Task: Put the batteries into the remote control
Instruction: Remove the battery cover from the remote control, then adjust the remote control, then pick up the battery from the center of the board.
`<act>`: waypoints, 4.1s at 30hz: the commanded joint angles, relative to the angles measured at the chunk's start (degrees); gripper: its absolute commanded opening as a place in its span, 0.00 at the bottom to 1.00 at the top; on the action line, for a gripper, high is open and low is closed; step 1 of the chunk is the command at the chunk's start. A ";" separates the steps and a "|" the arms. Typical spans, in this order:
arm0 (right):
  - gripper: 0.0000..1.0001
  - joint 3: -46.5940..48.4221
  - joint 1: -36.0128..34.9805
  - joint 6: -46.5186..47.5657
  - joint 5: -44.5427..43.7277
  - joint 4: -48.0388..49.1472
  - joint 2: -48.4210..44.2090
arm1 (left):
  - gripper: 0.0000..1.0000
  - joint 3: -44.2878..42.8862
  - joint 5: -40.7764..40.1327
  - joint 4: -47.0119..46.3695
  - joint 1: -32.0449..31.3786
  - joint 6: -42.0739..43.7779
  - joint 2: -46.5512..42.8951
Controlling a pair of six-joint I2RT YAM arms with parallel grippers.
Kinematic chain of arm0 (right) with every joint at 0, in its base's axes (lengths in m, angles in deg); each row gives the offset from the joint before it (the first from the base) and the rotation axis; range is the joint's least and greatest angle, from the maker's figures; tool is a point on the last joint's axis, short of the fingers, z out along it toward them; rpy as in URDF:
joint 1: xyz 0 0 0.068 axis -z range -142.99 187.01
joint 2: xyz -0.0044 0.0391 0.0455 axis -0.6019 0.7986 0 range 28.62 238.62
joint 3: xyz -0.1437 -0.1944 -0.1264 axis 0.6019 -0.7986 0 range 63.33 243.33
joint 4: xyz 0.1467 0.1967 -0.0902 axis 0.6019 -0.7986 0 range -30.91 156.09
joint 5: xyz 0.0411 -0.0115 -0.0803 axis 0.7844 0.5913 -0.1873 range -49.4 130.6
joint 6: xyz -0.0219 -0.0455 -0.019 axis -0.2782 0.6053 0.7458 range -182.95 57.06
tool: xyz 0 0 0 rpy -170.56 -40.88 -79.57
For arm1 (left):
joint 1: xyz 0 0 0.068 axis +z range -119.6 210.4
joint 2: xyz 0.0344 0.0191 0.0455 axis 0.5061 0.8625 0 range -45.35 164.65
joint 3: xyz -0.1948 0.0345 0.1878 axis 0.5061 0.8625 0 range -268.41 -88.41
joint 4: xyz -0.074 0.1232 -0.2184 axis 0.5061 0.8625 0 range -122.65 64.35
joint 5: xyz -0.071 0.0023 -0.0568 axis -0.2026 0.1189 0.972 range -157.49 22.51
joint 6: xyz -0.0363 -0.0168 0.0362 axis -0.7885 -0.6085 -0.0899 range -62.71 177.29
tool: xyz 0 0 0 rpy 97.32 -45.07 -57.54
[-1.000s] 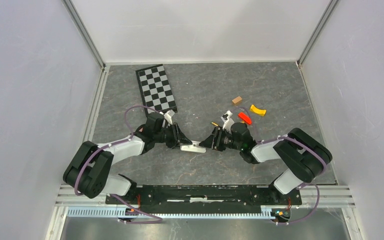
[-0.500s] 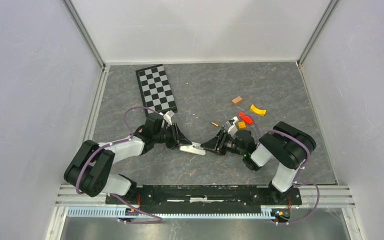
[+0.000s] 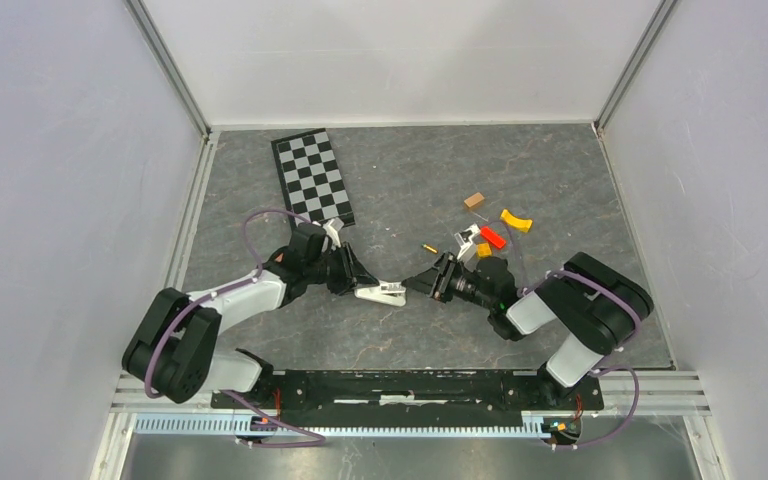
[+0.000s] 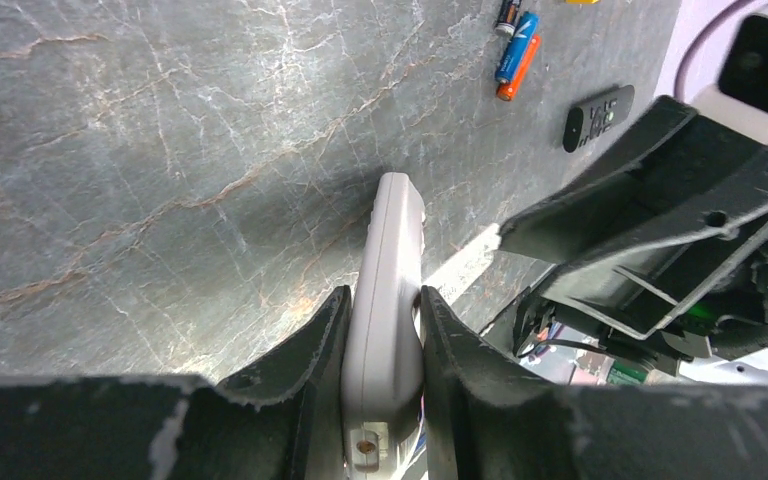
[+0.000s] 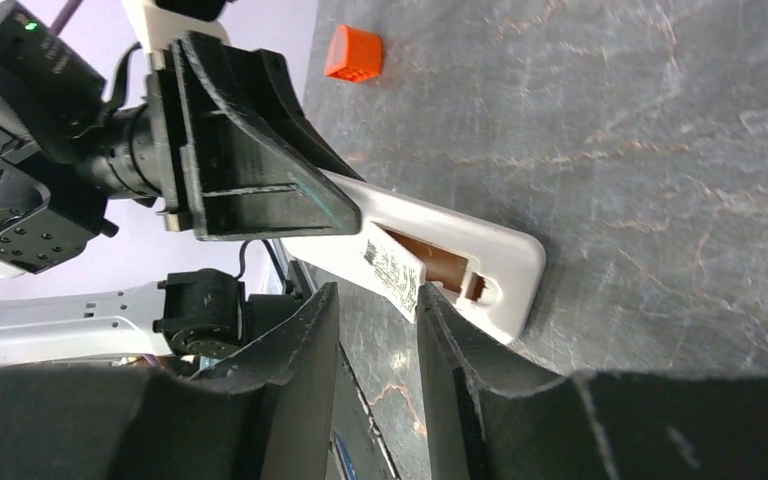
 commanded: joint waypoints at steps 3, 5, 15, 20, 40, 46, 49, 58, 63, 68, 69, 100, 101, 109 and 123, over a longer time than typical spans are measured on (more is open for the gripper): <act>0.39 2.57 -1.01 4.01 0.25 2.69 -4.96 | 0.02 -0.78 -4.27 7.57 -1.85 5.08 0.29; 0.40 2.39 -0.39 6.85 -1.68 -2.36 -6.37 | 0.02 -1.59 -5.28 9.37 -1.85 5.95 -0.13; 0.45 9.76 1.00 22.32 -15.20 -39.11 -15.74 | 0.02 -9.05 -20.67 25.68 -1.71 14.29 -4.49; 0.52 11.52 1.12 27.13 -14.95 -44.24 -18.07 | 0.02 -12.61 -22.47 29.11 -1.70 18.31 -5.40; 0.91 27.65 -2.08 68.74 32.11 -58.83 -26.53 | 0.02 -33.35 26.20 43.28 -3.10 55.29 -14.95; 0.79 30.60 -5.38 70.00 33.44 -61.84 -26.84 | 0.03 -34.42 30.73 44.42 -3.26 59.73 -16.46; 0.67 31.74 -6.24 68.76 34.18 -61.60 -26.37 | 0.05 -35.21 31.71 45.39 -3.23 60.75 -16.41; 0.12 30.59 -6.46 53.90 32.68 -48.61 -25.86 | 0.65 -35.80 23.25 35.77 -3.19 46.73 -19.61; 0.12 25.94 -6.30 41.19 25.02 -34.13 -30.93 | 0.73 -30.55 16.89 20.17 -3.11 28.74 -23.92; 0.14 20.35 -6.29 26.60 18.15 -15.39 -33.80 | 0.74 -22.52 9.37 -0.70 -3.17 8.20 -27.36; 0.14 20.24 -6.30 24.68 17.39 -14.03 -33.64 | 0.74 -21.14 9.13 -4.82 -3.11 5.75 -27.42; 0.89 28.57 -6.22 38.70 5.55 -50.00 -35.08 | 0.02 -17.35 7.98 -9.55 -3.13 17.55 -25.52; 0.89 28.90 -6.08 39.84 2.88 -53.43 -36.11 | 0.02 -16.89 7.92 -8.73 -3.11 19.83 -26.34; 0.79 30.00 -5.64 35.49 -21.61 -75.65 -44.92 | 0.02 -14.41 13.23 -0.99 -3.10 27.16 -32.17; 0.51 31.75 -4.81 25.79 -52.73 -90.34 -32.60 | 0.02 -11.22 2.91 -0.11 -3.11 22.21 -35.37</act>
